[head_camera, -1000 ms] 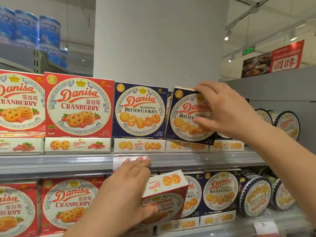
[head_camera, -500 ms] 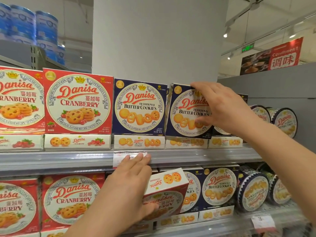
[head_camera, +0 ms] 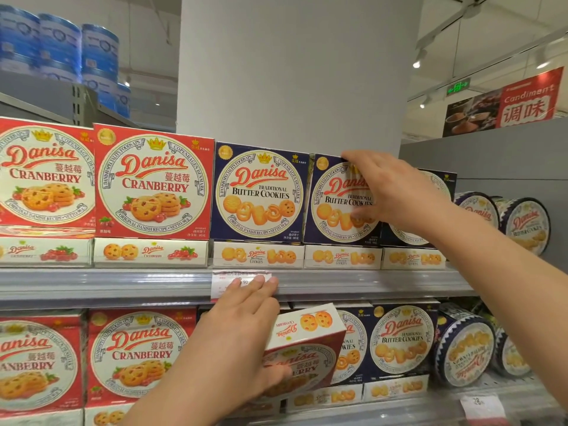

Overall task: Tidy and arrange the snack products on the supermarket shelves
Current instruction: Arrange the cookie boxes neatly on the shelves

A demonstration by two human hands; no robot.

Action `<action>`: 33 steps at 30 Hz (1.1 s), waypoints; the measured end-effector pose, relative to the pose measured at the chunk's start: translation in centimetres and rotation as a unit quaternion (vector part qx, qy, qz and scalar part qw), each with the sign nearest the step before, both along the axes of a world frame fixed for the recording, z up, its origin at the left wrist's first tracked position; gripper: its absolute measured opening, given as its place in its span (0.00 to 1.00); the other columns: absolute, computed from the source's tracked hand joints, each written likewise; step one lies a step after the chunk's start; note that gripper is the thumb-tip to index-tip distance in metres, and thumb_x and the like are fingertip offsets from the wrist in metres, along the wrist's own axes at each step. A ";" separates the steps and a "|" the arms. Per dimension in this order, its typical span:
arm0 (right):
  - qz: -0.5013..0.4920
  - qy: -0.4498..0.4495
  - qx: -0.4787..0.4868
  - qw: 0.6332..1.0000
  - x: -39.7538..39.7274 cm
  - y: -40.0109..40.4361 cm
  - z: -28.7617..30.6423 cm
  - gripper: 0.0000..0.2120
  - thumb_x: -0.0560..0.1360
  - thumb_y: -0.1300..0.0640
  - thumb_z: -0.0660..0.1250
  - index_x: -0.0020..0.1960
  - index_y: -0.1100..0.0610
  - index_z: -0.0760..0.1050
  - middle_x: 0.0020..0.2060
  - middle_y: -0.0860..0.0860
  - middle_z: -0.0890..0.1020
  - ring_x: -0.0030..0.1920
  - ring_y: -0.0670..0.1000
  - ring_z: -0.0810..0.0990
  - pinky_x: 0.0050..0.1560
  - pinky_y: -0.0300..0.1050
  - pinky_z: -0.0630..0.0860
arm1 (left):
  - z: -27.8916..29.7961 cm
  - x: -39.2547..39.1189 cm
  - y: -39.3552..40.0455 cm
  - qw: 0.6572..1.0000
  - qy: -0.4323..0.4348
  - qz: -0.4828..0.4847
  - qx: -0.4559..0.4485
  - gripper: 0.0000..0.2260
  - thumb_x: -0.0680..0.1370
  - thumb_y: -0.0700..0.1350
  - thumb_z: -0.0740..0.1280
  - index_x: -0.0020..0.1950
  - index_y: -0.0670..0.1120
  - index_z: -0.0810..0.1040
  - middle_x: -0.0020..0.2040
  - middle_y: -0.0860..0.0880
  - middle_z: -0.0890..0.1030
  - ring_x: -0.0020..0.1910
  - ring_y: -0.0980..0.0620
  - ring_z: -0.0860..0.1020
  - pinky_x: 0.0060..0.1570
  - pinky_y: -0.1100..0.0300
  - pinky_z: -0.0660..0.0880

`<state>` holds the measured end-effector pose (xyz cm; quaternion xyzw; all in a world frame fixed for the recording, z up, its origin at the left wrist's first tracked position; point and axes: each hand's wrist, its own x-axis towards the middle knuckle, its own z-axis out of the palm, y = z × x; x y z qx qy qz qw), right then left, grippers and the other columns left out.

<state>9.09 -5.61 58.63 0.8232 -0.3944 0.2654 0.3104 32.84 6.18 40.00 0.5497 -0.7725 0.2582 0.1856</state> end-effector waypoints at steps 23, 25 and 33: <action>0.198 -0.029 0.062 0.978 -0.6 7.4 -13.6 0.27 0.76 0.34 0.64 0.69 0.48 0.73 0.61 0.42 0.81 0.59 0.43 0.79 0.55 0.46 0.81 | 1.6 -0.9 1.5 0.995 0.078 0.006 0.069 0.34 0.72 0.70 0.67 0.72 0.54 0.66 0.83 0.56 0.49 0.81 0.57 0.46 0.72 0.63 0.34; 0.212 -0.041 0.080 0.973 -0.3 8.1 -15.0 0.28 0.75 0.33 0.65 0.69 0.48 0.73 0.60 0.42 0.81 0.59 0.44 0.80 0.53 0.48 0.81 | 1.7 -0.9 1.5 0.995 0.073 0.008 0.065 0.34 0.71 0.71 0.66 0.71 0.53 0.68 0.83 0.56 0.49 0.81 0.57 0.46 0.73 0.62 0.35; 0.249 -0.029 0.108 0.962 -0.2 8.1 -16.1 0.23 0.76 0.35 0.65 0.68 0.43 0.69 0.60 0.37 0.77 0.59 0.41 0.77 0.52 0.45 0.81 | 0.6 -0.5 3.6 0.989 0.142 -0.045 -0.011 0.31 0.66 0.76 0.64 0.62 0.60 0.74 0.76 0.61 0.69 0.75 0.57 0.67 0.70 0.51 0.71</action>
